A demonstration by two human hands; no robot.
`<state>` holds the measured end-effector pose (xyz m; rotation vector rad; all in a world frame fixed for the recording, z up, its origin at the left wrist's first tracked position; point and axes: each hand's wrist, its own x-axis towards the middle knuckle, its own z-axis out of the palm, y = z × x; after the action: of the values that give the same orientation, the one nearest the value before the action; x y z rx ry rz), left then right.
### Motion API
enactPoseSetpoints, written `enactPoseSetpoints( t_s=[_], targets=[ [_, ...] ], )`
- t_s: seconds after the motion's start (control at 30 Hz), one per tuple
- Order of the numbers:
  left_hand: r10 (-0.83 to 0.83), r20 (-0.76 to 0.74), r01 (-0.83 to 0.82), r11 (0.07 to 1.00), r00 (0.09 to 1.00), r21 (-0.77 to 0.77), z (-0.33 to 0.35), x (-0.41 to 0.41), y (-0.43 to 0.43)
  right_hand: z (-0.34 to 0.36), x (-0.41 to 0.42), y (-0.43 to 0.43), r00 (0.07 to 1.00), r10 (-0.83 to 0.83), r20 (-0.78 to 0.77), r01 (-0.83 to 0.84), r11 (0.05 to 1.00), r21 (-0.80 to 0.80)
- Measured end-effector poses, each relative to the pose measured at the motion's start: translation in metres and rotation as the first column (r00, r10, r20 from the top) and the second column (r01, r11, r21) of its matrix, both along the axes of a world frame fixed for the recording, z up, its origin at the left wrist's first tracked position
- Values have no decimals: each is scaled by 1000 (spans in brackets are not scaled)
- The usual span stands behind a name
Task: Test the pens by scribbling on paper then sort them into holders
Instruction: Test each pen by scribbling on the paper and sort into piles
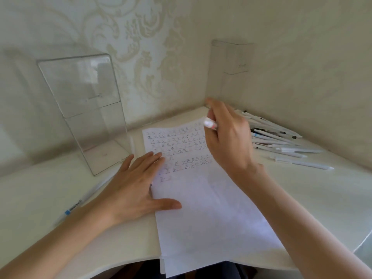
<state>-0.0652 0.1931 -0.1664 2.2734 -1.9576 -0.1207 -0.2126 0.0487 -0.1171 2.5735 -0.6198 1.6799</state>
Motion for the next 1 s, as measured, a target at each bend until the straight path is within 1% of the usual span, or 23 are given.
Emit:
enactPoseSetpoints(
  t_s=[0.03, 0.07, 0.1, 0.13, 0.17, 0.2, 0.23, 0.27, 0.37, 0.47, 0.53, 0.57, 0.63, 0.83, 1.0],
  targets=[
    [4, 6, -4, 1000, 1000, 16, -2, 0, 0, -1, 3, 4, 999, 41, 28, -42, 999, 29],
    [9, -1, -9, 1000, 1000, 22, -5, 1, -1, -3, 5, 7, 998, 49, 39, -52, 997, 56],
    [12, -13, -12, 1000, 1000, 19, -7, 1, -1, -7, 5, 9, 999, 19, 26, -22, 996, 81],
    [15, -22, -14, 1000, 1000, 13, -8, 2, -2, -11, 5, 10, 1000, 8, 17, -10, 991, 135],
    [16, -26, -16, 1000, 1000, 6, -9, 2, -2, -14, 4, 13, 999, 32, 28, -38, 969, 245],
    [17, -28, -17, 1000, 999, -1, -10, 2, -2, -17, 5, 15, 994, 76, 81, -102, 911, 399],
    [18, -32, -19, 1000, 999, -14, -11, 2, -2, -20, 4, 17, 982, 112, 150, -176, 823, 540],
    [20, -40, -21, 999, 999, -30, -11, 1, -3, -23, 5, 18, 974, 131, 185, -219, 745, 630],
    [28, -63, -32, 997, 998, -67, -10, 0, -3, -33, 12, 22, 977, 181, 115, -205, 632, 747],
    [31, -47, -35, 996, 998, -87, -11, 1, -4, -42, 17, 24, 970, 222, 97, -199, 502, 841],
    [33, -48, -37, 996, 998, -84, -13, 2, -4, -43, 18, 24, 961, 259, 101, -214, 456, 864],
    [32, -49, -36, 995, 998, -88, -13, 2, -3, -43, 18, 25, 957, 273, 102, -221, 451, 864],
    [32, -55, -37, 995, 998, -97, -13, 2, -3, -43, 19, 26, 960, 270, 81, -205, 475, 856],
    [36, -69, -42, 995, 997, -95, -13, 2, -3, -43, 19, 28, 956, 290, -42, -116, 506, 855],
    [34, -56, -40, 994, 998, -100, -14, 2, -3, -44, 19, 28, 950, 304, -67, -107, 522, 846]
  ],
)
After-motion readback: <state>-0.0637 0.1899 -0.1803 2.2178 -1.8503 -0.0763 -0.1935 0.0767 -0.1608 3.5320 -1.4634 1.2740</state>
